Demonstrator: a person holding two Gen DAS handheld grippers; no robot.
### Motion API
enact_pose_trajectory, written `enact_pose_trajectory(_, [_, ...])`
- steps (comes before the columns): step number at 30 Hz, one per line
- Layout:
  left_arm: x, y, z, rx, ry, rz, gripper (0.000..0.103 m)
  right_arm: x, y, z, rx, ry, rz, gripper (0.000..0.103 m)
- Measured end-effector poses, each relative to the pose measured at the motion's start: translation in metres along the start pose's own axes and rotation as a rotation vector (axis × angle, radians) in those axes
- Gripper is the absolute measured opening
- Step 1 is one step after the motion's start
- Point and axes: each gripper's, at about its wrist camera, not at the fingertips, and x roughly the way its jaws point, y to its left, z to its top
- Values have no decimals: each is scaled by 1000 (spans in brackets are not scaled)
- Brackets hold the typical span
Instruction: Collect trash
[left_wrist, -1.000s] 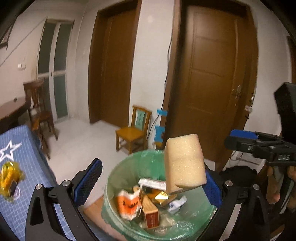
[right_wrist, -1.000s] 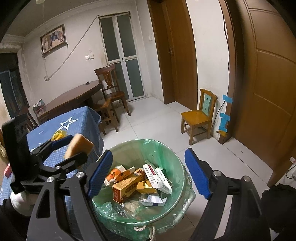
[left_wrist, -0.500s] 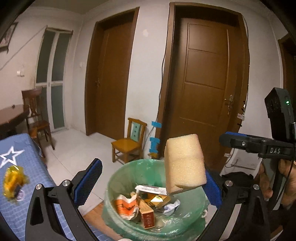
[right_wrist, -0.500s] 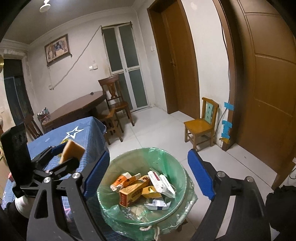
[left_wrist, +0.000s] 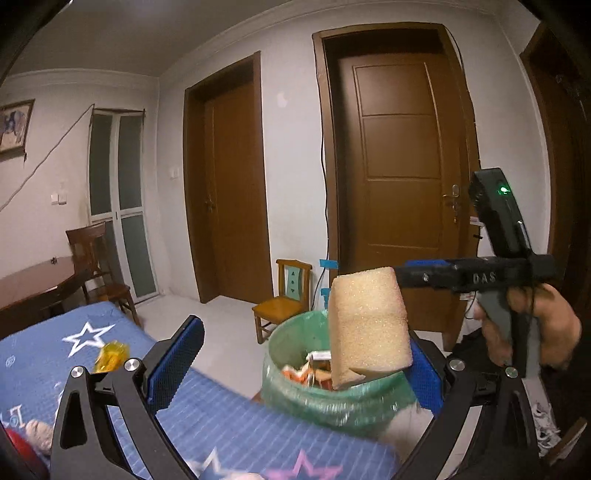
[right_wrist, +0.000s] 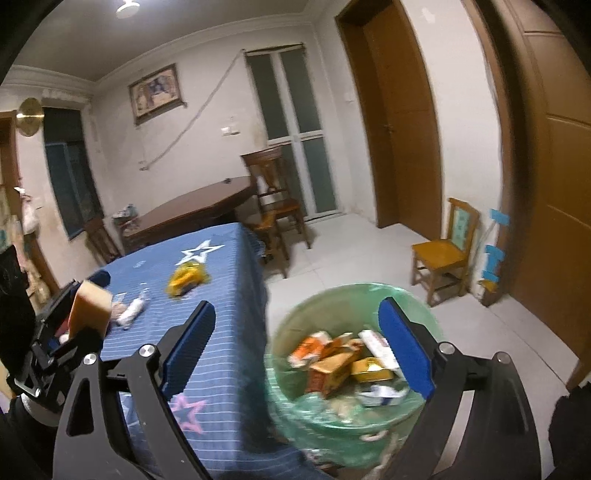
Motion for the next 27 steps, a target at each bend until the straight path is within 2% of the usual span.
enact_pose_trajectory(3, [-13, 9, -3, 2, 17, 44, 98, -3, 18, 6, -29, -12, 28, 88])
enact_pose_trajectory(6, [-11, 16, 6, -31, 6, 37, 98, -12, 27, 12, -46, -40, 25, 90])
enact_pose_trajectory(10, [26, 11, 26, -20, 41, -22, 98, -29, 13, 19, -27, -87, -43, 91])
enact_pose_trajectory(12, [55, 11, 33, -4, 52, -8, 98, -36, 0, 19, -3, -95, -75, 92])
enact_pose_trajectory(14, [82, 27, 36, -76, 93, 16, 98, -40, -12, 17, 9, -91, -100, 92])
enact_pose_trajectory(16, [101, 47, 26, -184, 194, 18, 98, -43, -22, 11, 16, -78, -121, 92])
enact_pose_trajectory(17, [104, 52, 23, -198, 201, 15, 98, -44, -27, 9, 21, -73, -128, 92])
enact_pose_trajectory(22, [70, 90, 11, -263, 200, 85, 98, -31, -36, -3, 57, -40, -100, 92])
enact_pose_trajectory(27, [-13, 134, -6, -316, 159, 206, 98, -14, -9, -19, 18, 4, -6, 92])
